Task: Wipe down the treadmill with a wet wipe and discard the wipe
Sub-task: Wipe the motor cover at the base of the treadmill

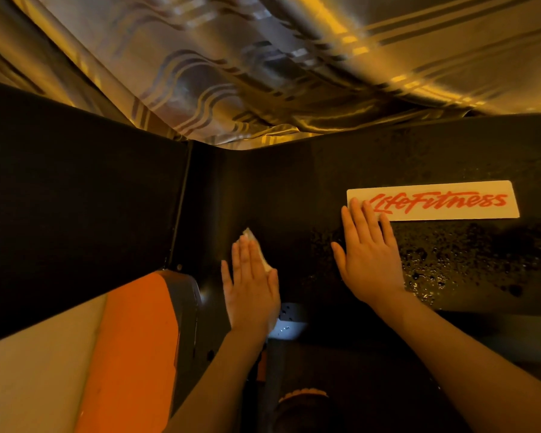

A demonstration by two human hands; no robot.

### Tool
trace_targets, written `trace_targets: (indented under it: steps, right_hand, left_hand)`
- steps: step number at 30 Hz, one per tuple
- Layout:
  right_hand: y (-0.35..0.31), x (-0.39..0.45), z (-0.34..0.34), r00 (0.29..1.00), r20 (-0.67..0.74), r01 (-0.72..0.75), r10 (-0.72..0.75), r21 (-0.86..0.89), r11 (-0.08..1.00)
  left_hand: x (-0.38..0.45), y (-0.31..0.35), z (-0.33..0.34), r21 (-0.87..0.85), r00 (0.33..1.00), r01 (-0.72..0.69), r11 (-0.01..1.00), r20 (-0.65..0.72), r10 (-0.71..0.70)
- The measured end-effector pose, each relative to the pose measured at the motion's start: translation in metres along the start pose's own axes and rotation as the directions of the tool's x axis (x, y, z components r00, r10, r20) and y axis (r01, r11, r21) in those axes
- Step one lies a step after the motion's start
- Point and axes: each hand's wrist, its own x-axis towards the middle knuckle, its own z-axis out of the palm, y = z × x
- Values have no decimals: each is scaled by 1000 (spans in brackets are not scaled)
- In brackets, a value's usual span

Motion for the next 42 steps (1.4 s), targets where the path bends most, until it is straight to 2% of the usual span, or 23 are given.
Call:
trace_targets:
  steps: [5, 8, 11, 15, 19, 26, 30, 36, 40, 42]
  right_hand:
    - [0, 0, 1, 1000, 14, -1, 2, -12, 1000]
    - [-1, 1, 1, 1000, 25, -9, 9, -7, 1000]
    - [-1, -1, -4, 1000, 12, 4, -4, 8, 1000]
    - [-13, -17, -4, 993, 7, 119, -119, -3, 993]
    - [-23, -28, 2, 991, 49, 126, -126, -7, 992]
    - [-21, -27, 0, 989, 57, 135, -134, -3, 991]
    - [-21, -27, -1, 989, 49, 140, -141, 21, 990]
    - [-22, -29, -2, 989, 57, 134, -135, 33, 990]
    - [-28, -29, -5, 993, 44, 109, -112, 48, 993]
    - [-35, -28, -5, 988, 25, 152, -154, 56, 987]
  left_hand:
    - [-6, 52, 2, -10, 974, -224, 974, -9, 224]
    - [-8, 51, 1, 8, 959, -282, 959, 0, 282]
    - [-13, 24, 5, 26, 977, -211, 977, 6, 211]
    - [-30, -21, 10, 54, 999, -47, 997, 4, 47]
    - [-36, -17, 12, 13, 1000, 16, 1000, -20, -16]
    - [-41, 38, 13, -4, 990, -138, 990, -15, 138]
    - [-42, 25, 12, 42, 982, -187, 981, 10, 186]
    - [-72, -40, 23, -59, 991, 131, 990, 10, -130]
    - [-82, -37, 29, -116, 972, 235, 965, 17, -234]
    - [-78, -31, 29, -123, 965, 260, 958, -1, -262]
